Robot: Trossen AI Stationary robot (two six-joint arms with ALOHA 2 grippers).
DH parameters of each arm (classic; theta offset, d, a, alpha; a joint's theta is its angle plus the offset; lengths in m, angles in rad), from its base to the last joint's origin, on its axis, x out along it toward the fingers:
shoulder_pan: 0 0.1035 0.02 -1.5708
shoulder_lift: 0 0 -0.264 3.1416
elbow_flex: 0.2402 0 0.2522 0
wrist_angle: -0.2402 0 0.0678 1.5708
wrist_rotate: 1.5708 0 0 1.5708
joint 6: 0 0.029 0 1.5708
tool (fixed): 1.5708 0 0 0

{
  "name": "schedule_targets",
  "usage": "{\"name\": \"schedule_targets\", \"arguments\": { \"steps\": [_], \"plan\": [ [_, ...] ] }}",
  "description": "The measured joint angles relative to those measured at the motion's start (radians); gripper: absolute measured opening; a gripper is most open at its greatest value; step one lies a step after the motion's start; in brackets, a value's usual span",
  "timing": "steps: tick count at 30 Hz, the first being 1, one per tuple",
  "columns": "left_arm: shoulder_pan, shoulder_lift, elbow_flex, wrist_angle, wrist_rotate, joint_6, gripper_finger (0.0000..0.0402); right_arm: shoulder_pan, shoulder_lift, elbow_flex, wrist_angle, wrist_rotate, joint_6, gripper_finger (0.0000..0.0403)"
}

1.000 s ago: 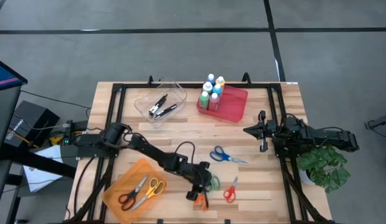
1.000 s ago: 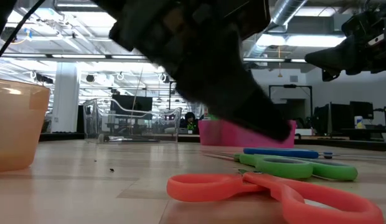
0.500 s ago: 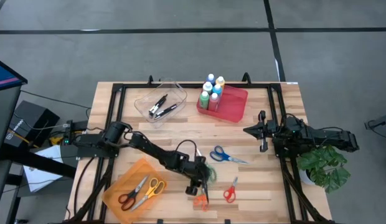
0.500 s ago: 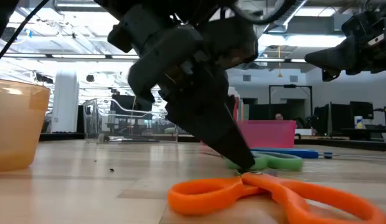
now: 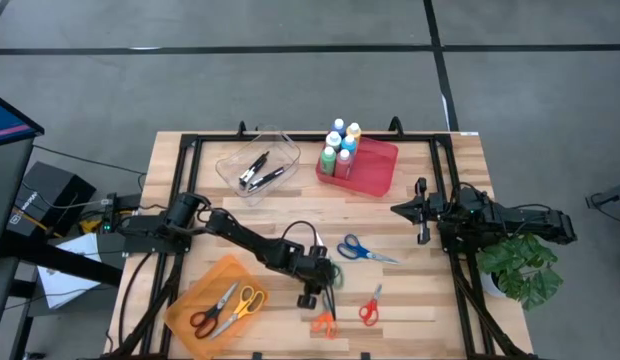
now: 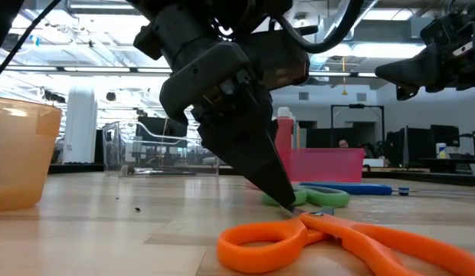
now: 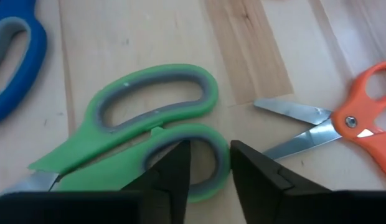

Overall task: Pick & Place Paint Supplies
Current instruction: Put the green scissors into the orange bin, then put the black scissors into the orange bin

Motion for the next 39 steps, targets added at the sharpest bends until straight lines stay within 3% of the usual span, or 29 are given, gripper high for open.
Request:
{"name": "schedule_targets", "arguments": {
  "steps": [8, 23, 31, 39],
  "plan": [
    [0.001, 0.000, -0.001, -0.015, -0.002, -0.016, 0.0027, 0.000, 0.000, 0.000, 0.000, 0.000, 0.000, 0.0000],
    [0.002, -0.038, -0.011, 0.027, 0.036, -0.165, 0.0014, 0.000, 0.000, 0.000, 0.000, 0.000, 0.000, 0.0000],
    [0.016, -0.226, -0.008, 0.079, 0.012, -0.212, 0.0002, 0.000, 0.000, 0.000, 0.002, 0.000, 0.000, 0.0000],
    [0.019, -0.497, -0.005, 0.108, -0.012, -0.239, 0.0002, 0.000, 0.000, 0.000, 0.001, 0.000, 0.000, 0.0000]
  ]
}}
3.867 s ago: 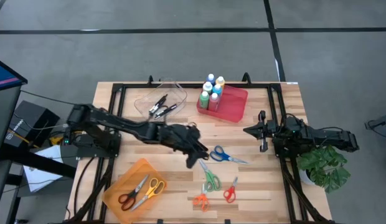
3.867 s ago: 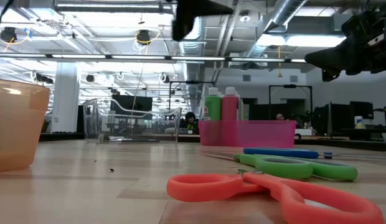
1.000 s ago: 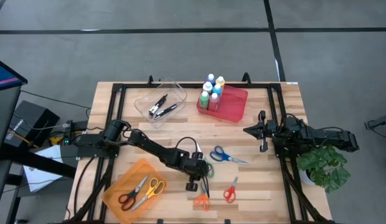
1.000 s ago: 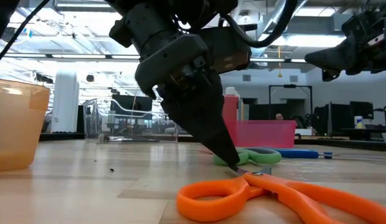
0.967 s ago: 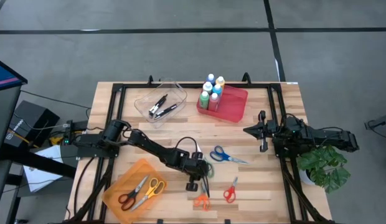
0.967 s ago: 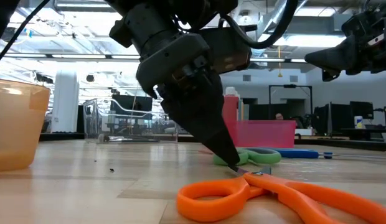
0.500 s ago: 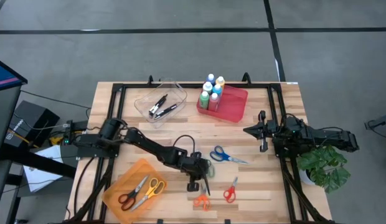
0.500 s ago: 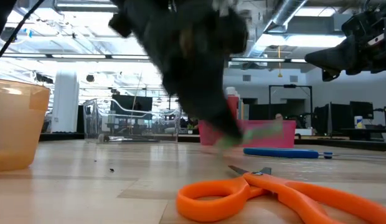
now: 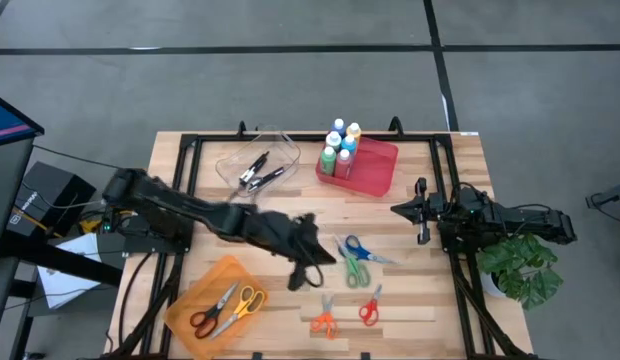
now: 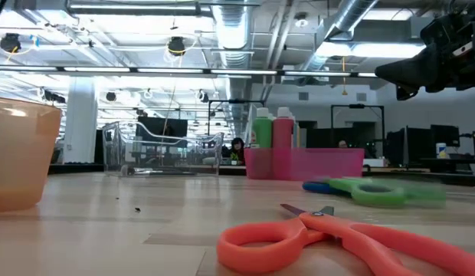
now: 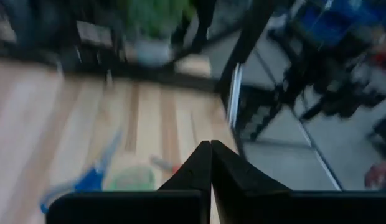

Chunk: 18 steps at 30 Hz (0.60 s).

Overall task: Pick & Place Paint Supplies
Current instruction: Put the black scissors into the orange bin

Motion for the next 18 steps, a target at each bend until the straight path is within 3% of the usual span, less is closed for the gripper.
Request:
{"name": "schedule_targets", "arguments": {
  "steps": [4, 7, 11, 18],
  "plan": [
    [-0.003, -0.091, 0.002, -0.030, -0.084, 0.075, 0.0002, 0.000, 0.000, 0.000, 0.000, 0.000, 0.000, 0.0000],
    [-0.002, -0.089, 0.001, -0.036, -0.090, 0.138, 0.0001, 0.000, 0.000, 0.000, 0.000, 0.000, 0.000, 0.0000],
    [0.014, -0.010, 0.001, 0.039, -0.043, 0.135, 0.0001, 0.000, 0.000, 0.000, 0.000, 0.000, 0.000, 0.0000],
    [0.007, 0.238, 0.001, 0.114, -0.009, 0.064, 0.0001, 0.000, 0.000, 0.000, -0.001, 0.000, 0.000, 0.0000]
  ]
}}
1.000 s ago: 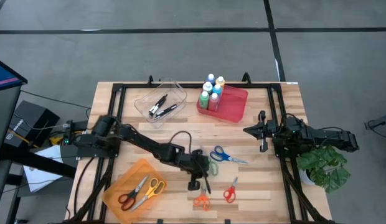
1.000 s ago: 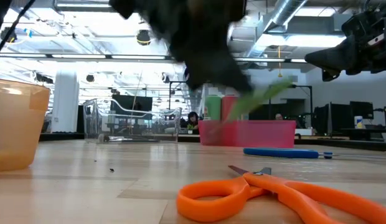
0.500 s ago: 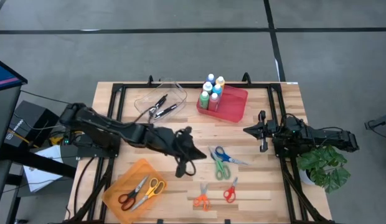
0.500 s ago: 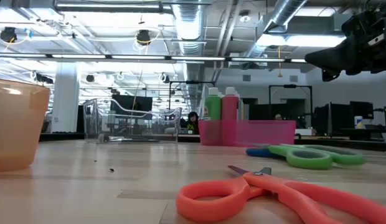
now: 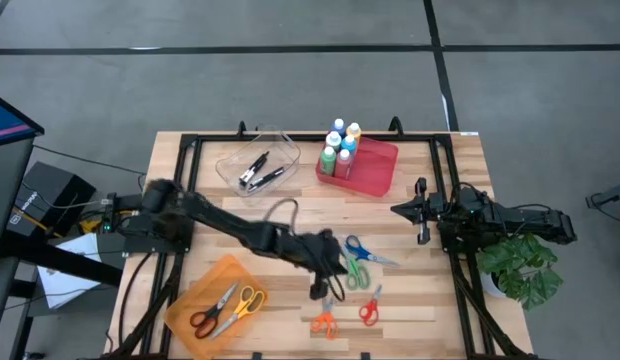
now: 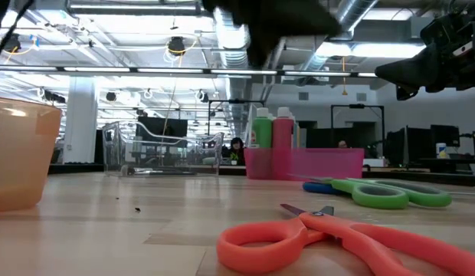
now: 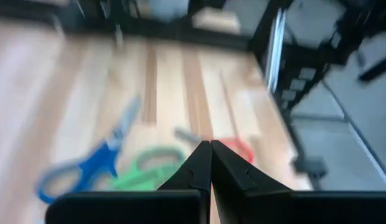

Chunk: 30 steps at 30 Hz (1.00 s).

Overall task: Pick & Place Paint Supplies
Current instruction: Put the black scissors into the orange bin

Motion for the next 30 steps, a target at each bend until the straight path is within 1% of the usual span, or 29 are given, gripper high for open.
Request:
{"name": "schedule_targets", "arguments": {
  "steps": [4, 8, 10, 13, 15, 19, 22, 25, 30],
  "plan": [
    [-0.012, 0.135, 0.000, 0.064, 0.046, 0.003, 0.0000, 0.000, 0.000, 0.000, 0.000, 0.000, 0.000, 0.0000],
    [-0.014, 0.258, 0.000, 0.241, 0.084, -0.005, 0.0000, 0.000, 0.000, 0.000, 0.000, 0.000, 0.000, 0.0000],
    [-0.014, 0.312, 0.005, 0.302, 0.082, -0.014, 0.0000, 0.000, 0.000, 0.000, 0.000, 0.000, 0.000, 0.0000],
    [-0.013, 0.372, 0.057, 0.291, 0.075, -0.022, 0.0000, 0.000, 0.000, 0.000, 0.000, 0.000, 0.000, 0.0000],
    [-0.011, 0.400, 0.098, 0.243, 0.071, -0.021, 0.0000, 0.000, 0.000, 0.000, 0.000, 0.000, 0.000, 0.0000],
    [-0.006, 0.453, 0.197, 0.120, 0.019, -0.021, 0.0000, 0.000, 0.000, 0.000, 0.000, 0.000, 0.000, 0.0000],
    [0.002, 0.468, 0.248, 0.014, 0.017, -0.029, 0.0000, 0.000, 0.000, 0.000, 0.000, 0.000, 0.000, 0.0000],
    [0.005, 0.456, 0.255, -0.086, 0.016, -0.054, 0.0000, 0.000, 0.000, 0.000, 0.000, 0.000, 0.000, 0.0000],
    [-0.003, 0.393, 0.251, -0.291, 0.005, -0.132, 0.0000, 0.000, 0.000, 0.000, 0.000, 0.000, 0.000, 0.0000]
  ]
}}
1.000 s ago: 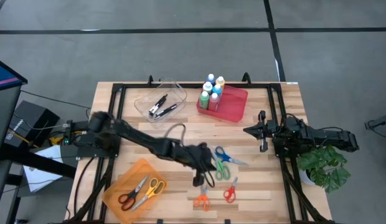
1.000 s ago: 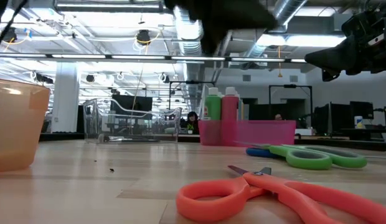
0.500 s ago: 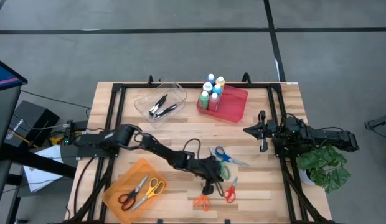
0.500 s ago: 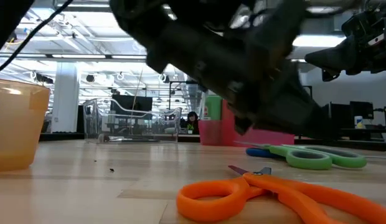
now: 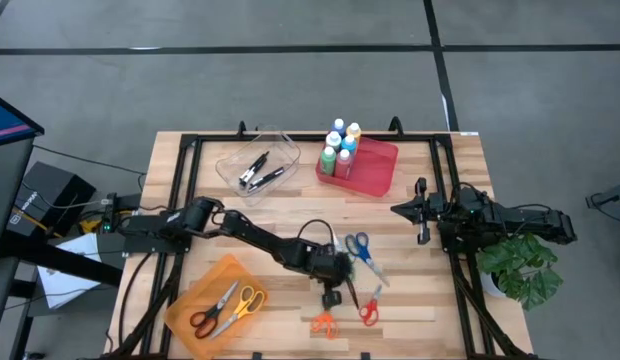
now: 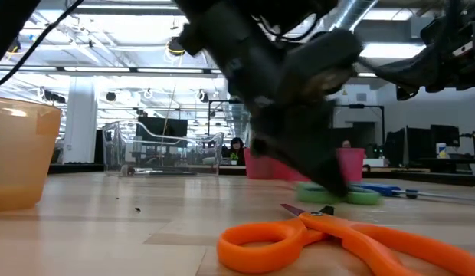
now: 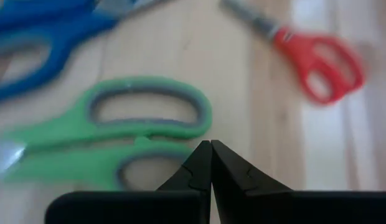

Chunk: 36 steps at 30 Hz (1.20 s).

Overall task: Pick & Place Paint Supplies
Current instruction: Put the black scissors into the orange bin

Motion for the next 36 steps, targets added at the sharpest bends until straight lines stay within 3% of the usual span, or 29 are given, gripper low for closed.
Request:
{"name": "schedule_targets", "arguments": {
  "steps": [7, 10, 14, 20, 23, 32, 36],
  "plan": [
    [-0.035, -0.095, -0.006, -0.256, -0.117, -0.093, 0.0000, 0.000, 0.000, 0.000, 0.000, 0.000, 0.000, 0.0000],
    [-0.040, -0.127, -0.055, -0.319, -0.122, -0.167, 0.0000, 0.000, 0.000, 0.000, 0.000, 0.000, 0.000, 0.0000],
    [-0.037, -0.196, -0.119, -0.287, -0.135, -0.304, 0.0000, 0.000, 0.000, 0.000, 0.000, 0.000, 0.000, 0.0000],
    [-0.021, -0.301, -0.186, -0.091, -0.318, -0.366, 0.0009, 0.000, 0.000, 0.000, 0.000, 0.000, 0.000, 0.0000],
    [0.005, -0.333, -0.197, 0.004, -0.332, -0.343, 0.0033, 0.000, 0.000, 0.000, 0.000, 0.000, 0.000, 0.0000],
    [0.029, -0.282, -0.201, -0.005, -0.300, -0.344, 0.0149, 0.000, 0.000, 0.000, 0.000, 0.000, 0.000, 0.0000],
    [0.013, -0.245, -0.201, 0.003, -0.279, -0.343, 0.0183, 0.000, 0.000, 0.000, 0.000, 0.000, 0.000, 0.0000]
  ]
}}
